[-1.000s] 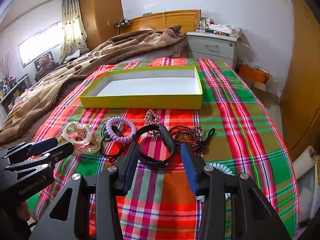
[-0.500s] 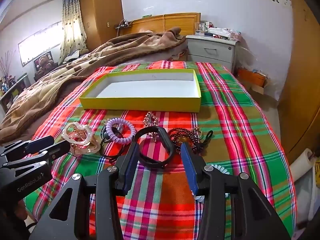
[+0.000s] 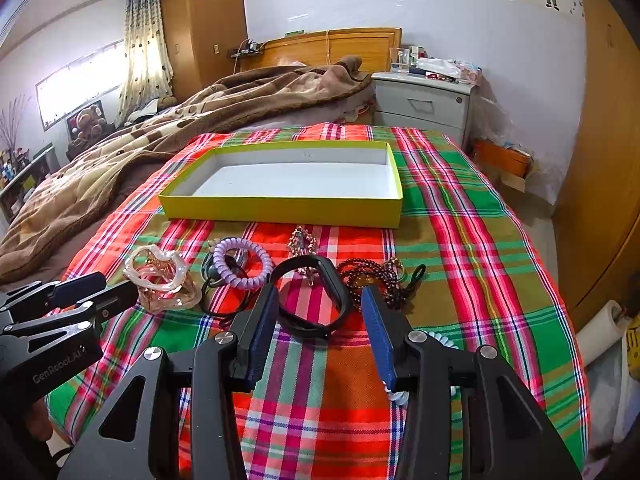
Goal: Organize jewelry
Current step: 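Hover the right tool over the black band while the left tool approaches the clear claw clip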
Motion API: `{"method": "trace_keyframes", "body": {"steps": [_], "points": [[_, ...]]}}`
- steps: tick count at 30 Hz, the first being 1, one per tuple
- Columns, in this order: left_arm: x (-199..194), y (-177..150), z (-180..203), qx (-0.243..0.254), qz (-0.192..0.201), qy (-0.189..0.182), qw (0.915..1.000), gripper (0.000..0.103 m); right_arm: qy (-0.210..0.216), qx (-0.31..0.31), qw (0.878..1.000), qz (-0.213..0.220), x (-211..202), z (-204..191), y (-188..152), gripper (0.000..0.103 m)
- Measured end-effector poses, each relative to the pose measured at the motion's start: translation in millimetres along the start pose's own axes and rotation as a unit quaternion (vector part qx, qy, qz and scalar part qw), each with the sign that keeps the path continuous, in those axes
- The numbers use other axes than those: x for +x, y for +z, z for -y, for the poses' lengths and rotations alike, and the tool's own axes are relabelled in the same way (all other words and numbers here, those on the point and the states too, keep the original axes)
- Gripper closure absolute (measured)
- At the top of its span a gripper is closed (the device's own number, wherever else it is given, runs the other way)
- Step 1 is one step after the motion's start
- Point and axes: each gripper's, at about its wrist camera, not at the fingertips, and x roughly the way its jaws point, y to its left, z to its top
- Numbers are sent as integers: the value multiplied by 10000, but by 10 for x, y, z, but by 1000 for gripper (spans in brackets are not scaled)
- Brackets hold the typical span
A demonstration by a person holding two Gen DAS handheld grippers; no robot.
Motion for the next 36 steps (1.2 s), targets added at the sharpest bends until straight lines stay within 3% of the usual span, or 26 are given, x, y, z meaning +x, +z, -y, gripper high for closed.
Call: {"method": "trace_keyframes", "body": {"steps": [36], "points": [[60, 44, -90, -51, -69, 65, 9999, 56, -16, -69, 10000, 21, 81, -37, 14, 59]]}}
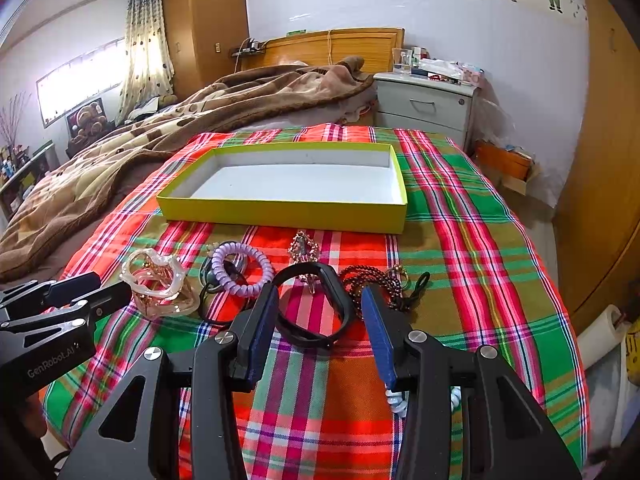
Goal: Organize jewelry
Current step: 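Hover the right tool over the black band while the left tool approaches the clear claw clip, then close the right tool on the black band while the left tool grasps the clear claw clip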
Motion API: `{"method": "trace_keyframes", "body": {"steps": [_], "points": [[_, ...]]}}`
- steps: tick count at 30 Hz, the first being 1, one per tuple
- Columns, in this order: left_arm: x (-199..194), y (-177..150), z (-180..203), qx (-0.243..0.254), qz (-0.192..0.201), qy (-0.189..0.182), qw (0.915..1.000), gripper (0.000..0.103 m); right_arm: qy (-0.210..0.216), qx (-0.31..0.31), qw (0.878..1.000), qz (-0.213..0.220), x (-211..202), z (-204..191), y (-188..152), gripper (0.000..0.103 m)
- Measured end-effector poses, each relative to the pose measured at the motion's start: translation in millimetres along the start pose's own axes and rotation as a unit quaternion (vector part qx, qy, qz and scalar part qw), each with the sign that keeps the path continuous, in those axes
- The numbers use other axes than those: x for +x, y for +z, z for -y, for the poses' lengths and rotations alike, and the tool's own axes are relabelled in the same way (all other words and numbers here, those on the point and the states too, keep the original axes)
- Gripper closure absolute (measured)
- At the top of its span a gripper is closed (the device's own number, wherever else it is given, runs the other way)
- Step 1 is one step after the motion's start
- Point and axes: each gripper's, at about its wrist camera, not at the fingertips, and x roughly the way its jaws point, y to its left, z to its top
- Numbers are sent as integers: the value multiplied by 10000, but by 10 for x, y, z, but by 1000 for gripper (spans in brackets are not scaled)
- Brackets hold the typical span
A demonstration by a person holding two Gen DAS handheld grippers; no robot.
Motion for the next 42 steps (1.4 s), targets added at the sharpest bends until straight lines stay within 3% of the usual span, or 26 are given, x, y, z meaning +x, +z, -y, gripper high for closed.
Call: {"method": "trace_keyframes", "body": {"steps": [15, 17, 21, 30, 37, 42], "points": [[5, 49, -28, -66, -16, 4, 10000, 56, -5, 14, 10000, -35, 47, 26, 23, 59], [10, 67, -55, -155, -19, -87, 9998, 56, 18, 6, 10000, -49, 63, 36, 41, 59], [75, 145, -156, -454, -162, -619, 9969, 56, 97, -9, 9999, -25, 99, 86, 99, 59], [236, 224, -177, -644, -534, -824, 9931, 56, 414, -66, 9988, -249, 249, 193, 160, 59], [367, 226, -243, -791, -838, -644, 9913, 56, 531, -156, 9970, -548, 343, 235, 145, 59], [418, 245, -268, -614, -979, -443, 9923, 53, 536, -394, 9951, -728, 421, 174, 130, 59]]}}
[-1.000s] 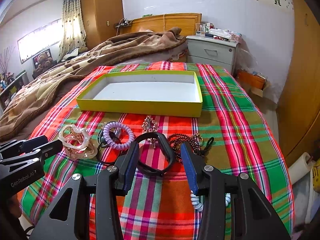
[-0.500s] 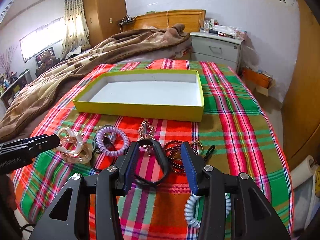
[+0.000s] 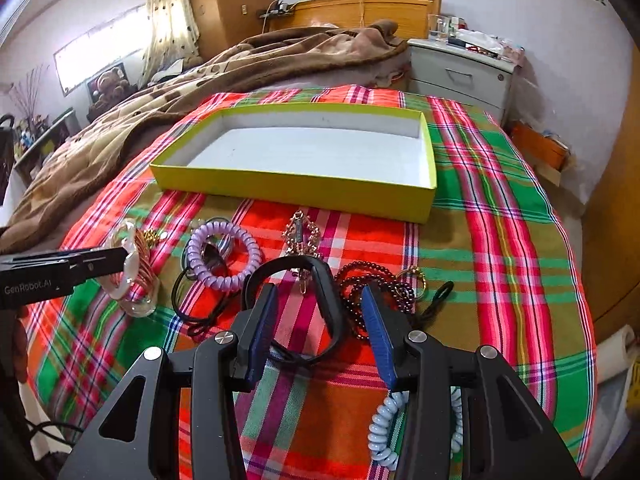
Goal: Organize jewelry
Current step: 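Close the right tool on the black band while the left tool grasps the clear claw clip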
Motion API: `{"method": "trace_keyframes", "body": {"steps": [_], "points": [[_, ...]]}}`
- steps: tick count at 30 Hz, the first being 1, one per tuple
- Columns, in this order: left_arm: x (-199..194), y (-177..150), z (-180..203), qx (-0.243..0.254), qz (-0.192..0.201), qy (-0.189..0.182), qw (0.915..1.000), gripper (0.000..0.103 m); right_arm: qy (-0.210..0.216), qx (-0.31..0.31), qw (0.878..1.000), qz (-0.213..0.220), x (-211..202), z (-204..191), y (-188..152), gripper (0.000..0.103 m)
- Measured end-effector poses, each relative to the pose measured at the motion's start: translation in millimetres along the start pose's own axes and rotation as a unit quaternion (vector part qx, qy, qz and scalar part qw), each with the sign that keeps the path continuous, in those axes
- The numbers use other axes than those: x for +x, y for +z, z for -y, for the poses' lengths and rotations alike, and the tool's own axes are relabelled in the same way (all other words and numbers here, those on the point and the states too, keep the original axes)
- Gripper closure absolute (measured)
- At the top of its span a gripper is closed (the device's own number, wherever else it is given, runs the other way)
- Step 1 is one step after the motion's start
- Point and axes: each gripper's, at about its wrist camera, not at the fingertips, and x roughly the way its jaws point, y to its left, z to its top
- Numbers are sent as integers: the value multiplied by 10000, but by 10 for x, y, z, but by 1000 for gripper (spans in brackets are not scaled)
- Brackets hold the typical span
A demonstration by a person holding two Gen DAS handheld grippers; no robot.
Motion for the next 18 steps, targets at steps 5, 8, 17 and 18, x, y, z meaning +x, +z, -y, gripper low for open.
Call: {"method": "trace_keyframes", "body": {"steps": [5, 8, 17, 18], "points": [[-18, 25, -27, 126, 41, 322, 9994, 53, -12, -78, 10000, 31, 3, -9, -8, 73], [6, 28, -27, 233, -14, 448, 9987, 53, -21, -155, 9999, 10, 24, -24, -21, 77], [130, 22, -22, 209, -211, 238, 9993, 54, -18, -170, 9998, -71, 54, 3, -18, 78], [130, 22, -5, 259, -180, 273, 9991, 54, -30, -180, 9998, -70, 55, -1, -18, 79]]}}
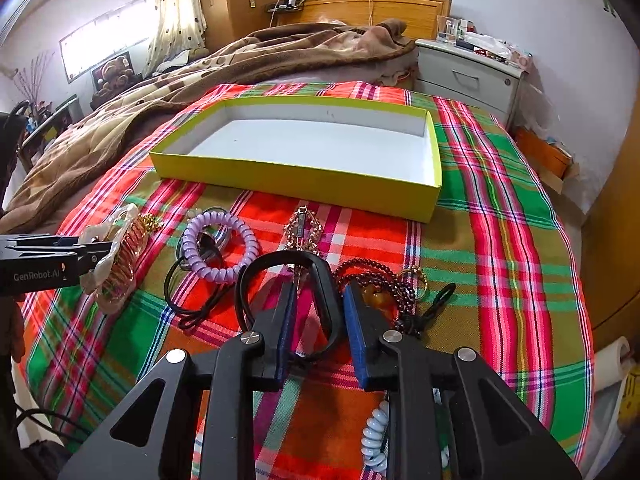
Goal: Organize jewelry
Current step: 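Close the right tool on the black band while the left tool grasps the clear claw clip, then carry the black band in the right tool and claw clip in the left tool into the yellow box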
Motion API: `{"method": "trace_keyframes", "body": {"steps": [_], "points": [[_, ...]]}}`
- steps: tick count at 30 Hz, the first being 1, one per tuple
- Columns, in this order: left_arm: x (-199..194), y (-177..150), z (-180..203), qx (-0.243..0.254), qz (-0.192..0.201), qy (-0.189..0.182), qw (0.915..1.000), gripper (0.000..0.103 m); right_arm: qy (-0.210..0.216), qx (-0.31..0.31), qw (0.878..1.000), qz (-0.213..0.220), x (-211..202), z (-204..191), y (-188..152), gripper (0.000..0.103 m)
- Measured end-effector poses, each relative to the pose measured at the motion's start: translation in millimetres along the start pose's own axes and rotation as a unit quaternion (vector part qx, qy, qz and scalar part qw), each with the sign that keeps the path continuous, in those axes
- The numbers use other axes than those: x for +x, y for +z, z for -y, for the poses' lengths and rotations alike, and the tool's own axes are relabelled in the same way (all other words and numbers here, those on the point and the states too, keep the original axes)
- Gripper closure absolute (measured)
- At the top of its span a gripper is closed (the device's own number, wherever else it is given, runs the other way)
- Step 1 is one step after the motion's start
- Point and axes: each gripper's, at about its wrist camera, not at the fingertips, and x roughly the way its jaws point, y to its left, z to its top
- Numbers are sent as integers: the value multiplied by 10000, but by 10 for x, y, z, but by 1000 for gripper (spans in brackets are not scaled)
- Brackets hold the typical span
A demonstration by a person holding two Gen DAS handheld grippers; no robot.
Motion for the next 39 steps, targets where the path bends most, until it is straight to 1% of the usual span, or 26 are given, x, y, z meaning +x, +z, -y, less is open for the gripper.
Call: {"method": "trace_keyframes", "body": {"steps": [1, 2, 3, 5, 6, 7, 9, 11, 13, 14, 21, 24, 25, 26, 28, 30, 32, 34, 36, 37, 38, 39], "points": [[1, 0, 5, 16, 7, 0, 10000, 55, -13, -2, 10000, 6, -2, -2, -1, 81], [-2, 4, 6, 14, -3, -22, 10000, 56, -50, -6, 10000, 30, -8, -6, -1, 87], [-6, 3, 7, 30, 1, -24, 10000, 57, -70, 1, 10000, 60, -17, -1, 0, 88], [-14, 3, 9, 25, -15, -138, 9999, 67, -18, 50, 10000, 69, -27, 20, 0, 88], [-18, 6, 17, 40, -23, -157, 9999, 68, -20, 54, 10000, 75, -33, 23, -2, 88], [-17, 9, 23, 53, -24, -182, 9998, 72, -22, 59, 10000, 74, -36, 25, -3, 88], [-21, 14, 36, 94, -46, -199, 9997, 76, 10, 96, 9999, 96, -53, 32, -4, 90], [-16, 23, 30, 88, -52, -261, 9996, 84, 37, 142, 9998, 126, -76, 39, -1, 91], [-28, 29, 24, 88, -56, -362, 9993, 86, 64, 182, 9997, 167, -101, 49, 9, 92], [-36, 36, 29, 117, -33, -350, 9993, 88, 82, 199, 9996, 161, -104, 59, 11, 92], [-118, 82, 37, 181, 56, -406, 9990, 88, 249, 394, 9983, 336, -218, 99, 50, 92], [-185, 102, 63, 261, 147, -390, 9988, 88, 250, 501, 9975, 429, -283, 150, 77, 93], [-205, 117, 70, 275, 167, -398, 9987, 88, 243, 508, 9974, 457, -299, 151, 84, 94], [-221, 132, 79, 296, 195, -398, 9986, 88, 243, 520, 9971, 493, -316, 160, 93, 103], [-245, 150, 97, 329, 234, -386, 9984, 88, 284, 548, 9966, 543, -348, 176, 116, 103], [-246, 168, 109, 332, 244, -404, 9983, 88, 258, 495, 9972, 494, -330, 177, 126, 103], [-242, 164, 118, 349, 232, -416, 9983, 88, 253, 592, 9968, 475, -313, 224, 102, 103], [-238, 151, 120, 369, 207, -419, 9982, 88, 257, 567, 9974, 364, -313, 262, 72, 98], [-228, 129, 111, 367, 182, -435, 9982, 88, 236, 463, 9982, 311, -330, 274, 26, 88], [-218, 120, 111, 375, 166, -439, 9982, 88, 317, 327, 9988, 201, -312, 257, 7, 86], [-205, 113, 112, 374, 148, -431, 9983, 88, 336, 248, 9991, 123, -292, 238, -14, 80], [-194, 112, 112, 358, 134, -441, 9983, 88, 255, 135, 9996, 0, -246, 209, -28, 73]]}}
